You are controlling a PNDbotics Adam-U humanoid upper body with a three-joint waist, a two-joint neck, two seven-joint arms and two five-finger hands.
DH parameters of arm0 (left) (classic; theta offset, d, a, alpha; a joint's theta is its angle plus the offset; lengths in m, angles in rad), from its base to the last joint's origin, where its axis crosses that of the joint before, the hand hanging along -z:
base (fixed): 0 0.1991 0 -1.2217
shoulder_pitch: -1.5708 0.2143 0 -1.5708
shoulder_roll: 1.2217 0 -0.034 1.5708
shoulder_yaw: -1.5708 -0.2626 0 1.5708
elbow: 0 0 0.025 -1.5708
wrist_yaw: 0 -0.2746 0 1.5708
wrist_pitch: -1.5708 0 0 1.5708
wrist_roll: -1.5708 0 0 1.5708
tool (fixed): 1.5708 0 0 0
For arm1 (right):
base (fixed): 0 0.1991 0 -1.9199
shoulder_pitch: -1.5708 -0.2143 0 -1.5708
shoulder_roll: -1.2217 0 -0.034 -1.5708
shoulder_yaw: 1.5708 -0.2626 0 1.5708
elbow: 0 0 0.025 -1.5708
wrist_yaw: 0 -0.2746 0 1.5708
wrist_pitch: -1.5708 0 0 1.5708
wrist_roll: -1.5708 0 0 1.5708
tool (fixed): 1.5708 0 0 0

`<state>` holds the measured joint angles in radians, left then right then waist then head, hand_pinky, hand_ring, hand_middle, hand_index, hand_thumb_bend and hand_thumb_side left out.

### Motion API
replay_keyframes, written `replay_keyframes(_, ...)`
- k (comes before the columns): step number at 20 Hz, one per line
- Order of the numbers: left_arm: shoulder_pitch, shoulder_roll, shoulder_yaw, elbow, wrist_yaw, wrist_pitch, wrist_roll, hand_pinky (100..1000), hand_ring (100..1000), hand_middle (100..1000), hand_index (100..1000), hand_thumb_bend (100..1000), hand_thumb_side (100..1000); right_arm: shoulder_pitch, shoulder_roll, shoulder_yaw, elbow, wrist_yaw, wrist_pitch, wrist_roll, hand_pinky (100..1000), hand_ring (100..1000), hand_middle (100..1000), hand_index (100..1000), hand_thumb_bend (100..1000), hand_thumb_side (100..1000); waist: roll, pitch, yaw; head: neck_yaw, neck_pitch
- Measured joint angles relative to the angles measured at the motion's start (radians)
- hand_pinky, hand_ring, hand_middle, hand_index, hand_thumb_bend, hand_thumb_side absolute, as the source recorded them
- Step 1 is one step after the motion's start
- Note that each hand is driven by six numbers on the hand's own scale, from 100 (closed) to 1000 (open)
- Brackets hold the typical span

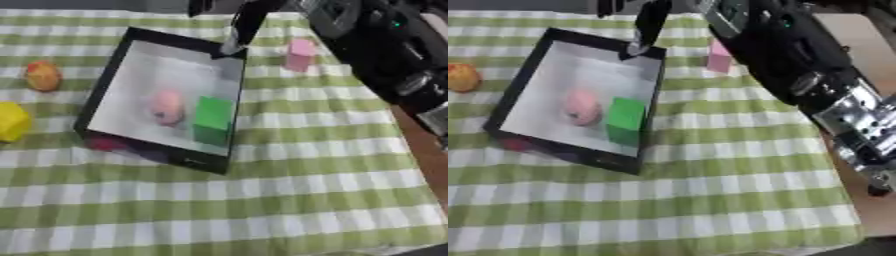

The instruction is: Pick up objects on the table and place them in the box.

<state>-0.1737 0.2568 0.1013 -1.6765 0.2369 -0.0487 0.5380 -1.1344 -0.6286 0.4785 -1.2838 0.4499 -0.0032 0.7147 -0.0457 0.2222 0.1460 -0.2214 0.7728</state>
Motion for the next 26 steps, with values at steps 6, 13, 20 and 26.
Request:
replay_keyframes(6,0.005,0.008,0.000,0.000,0.000,0.000,0.001,744,719,693,770,400,624,0.074,-0.119,-0.060,0.011,0.004,0.029,-0.025,888,856,792,829,504,267,0.000,0.000,-0.004,0.007,0.000)
replay_keyframes(13,0.005,0.008,0.000,0.000,0.000,0.001,0.000,743,722,693,770,399,625,0.113,-0.147,-0.112,0.130,0.063,-0.007,-0.009,923,920,858,872,545,303,0.000,0.001,-0.002,0.006,0.000)
replay_keyframes(20,0.005,0.007,0.000,0.000,0.000,0.002,-0.002,744,723,692,769,397,626,0.117,-0.130,-0.158,0.263,0.122,-0.050,-0.009,925,920,859,878,546,314,0.000,0.002,0.009,-0.006,0.000)
replay_keyframes(26,0.000,0.007,0.000,0.000,0.000,0.003,-0.002,745,723,692,769,395,627,0.125,-0.105,-0.188,0.337,0.159,-0.067,-0.025,922,914,852,873,539,319,0.000,0.015,0.022,-0.012,0.000)
